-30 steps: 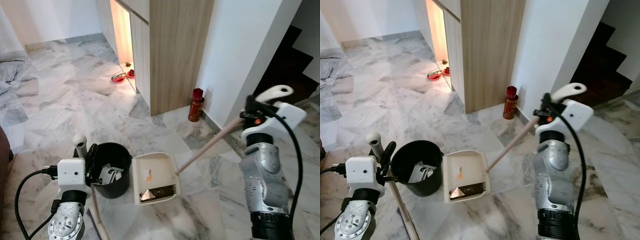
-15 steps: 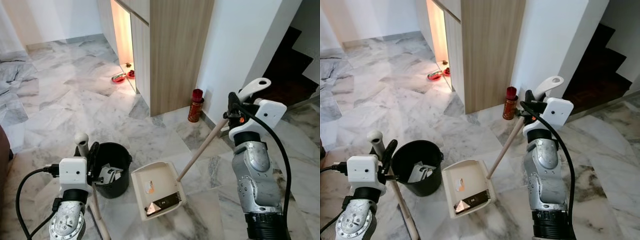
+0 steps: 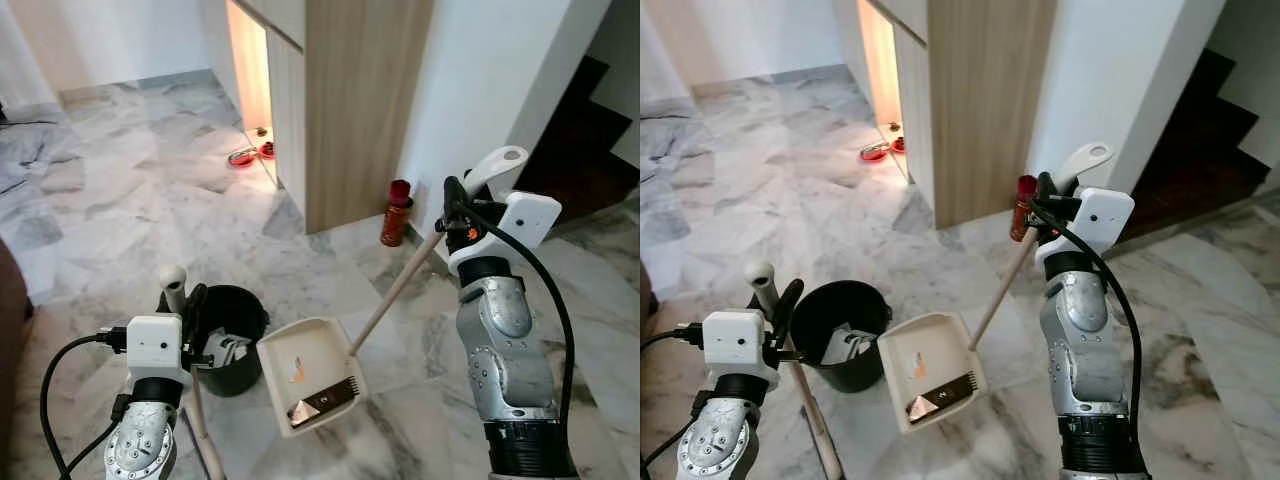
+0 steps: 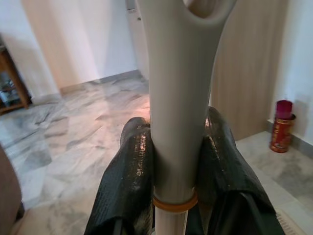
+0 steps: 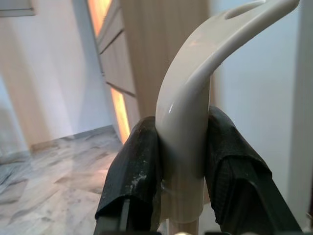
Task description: Sweep floor
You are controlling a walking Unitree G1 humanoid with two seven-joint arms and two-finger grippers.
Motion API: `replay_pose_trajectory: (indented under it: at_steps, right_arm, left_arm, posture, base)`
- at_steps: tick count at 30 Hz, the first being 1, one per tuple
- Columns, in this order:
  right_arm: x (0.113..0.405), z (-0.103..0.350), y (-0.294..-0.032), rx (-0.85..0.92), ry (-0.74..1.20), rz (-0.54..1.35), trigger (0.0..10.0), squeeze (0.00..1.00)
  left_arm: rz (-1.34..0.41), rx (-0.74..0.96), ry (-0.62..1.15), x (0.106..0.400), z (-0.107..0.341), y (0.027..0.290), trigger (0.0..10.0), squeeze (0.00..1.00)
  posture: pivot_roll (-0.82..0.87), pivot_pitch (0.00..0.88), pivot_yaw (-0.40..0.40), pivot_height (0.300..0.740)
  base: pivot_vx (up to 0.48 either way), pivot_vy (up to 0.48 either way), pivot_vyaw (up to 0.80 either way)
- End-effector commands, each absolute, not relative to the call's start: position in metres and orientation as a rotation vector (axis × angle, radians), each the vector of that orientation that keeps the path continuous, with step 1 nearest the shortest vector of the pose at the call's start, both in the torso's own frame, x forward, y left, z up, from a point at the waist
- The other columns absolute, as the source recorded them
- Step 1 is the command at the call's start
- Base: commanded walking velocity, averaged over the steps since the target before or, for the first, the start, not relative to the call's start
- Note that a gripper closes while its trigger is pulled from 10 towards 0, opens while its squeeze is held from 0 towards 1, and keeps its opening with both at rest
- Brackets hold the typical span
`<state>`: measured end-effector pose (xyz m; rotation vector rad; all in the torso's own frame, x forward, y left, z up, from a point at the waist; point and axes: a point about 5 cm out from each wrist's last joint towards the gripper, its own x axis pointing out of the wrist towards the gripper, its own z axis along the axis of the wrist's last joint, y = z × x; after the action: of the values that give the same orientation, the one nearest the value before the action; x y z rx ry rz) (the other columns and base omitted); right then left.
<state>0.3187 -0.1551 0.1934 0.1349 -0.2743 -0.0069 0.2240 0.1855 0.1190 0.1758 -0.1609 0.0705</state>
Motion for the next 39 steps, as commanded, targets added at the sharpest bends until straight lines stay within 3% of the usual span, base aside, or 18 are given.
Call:
replay_pose_trajectory:
  at_steps: [1,10,39]
  right_arm:
    - [0.316,0.217,-0.147,0.162,-0.377,0.026,10.0,0.00]
    - [0.316,0.227,-0.144,0.168,-0.412,0.034,10.0,0.00]
    - [0.316,0.258,-0.130,0.206,-0.524,0.064,10.0,0.00]
  left_arm:
    - [0.067,0.209,-0.197,0.225,0.126,0.188,10.0,0.00]
    - [0.062,0.209,-0.201,0.225,0.127,0.187,10.0,0.00]
    - [0.063,0.244,-0.201,0.225,0.129,0.187,10.0,0.00]
  posture:
    - [0.03,0.039,-0.018,0.740]
    - [0.03,0.035,-0.017,0.740]
    - [0.04,0.042,-0.014,0.740]
  base:
    - [0.000,0.420,0.00]
    - [0.000,0.418,0.00]
    - [0.000,0.000,0.00]
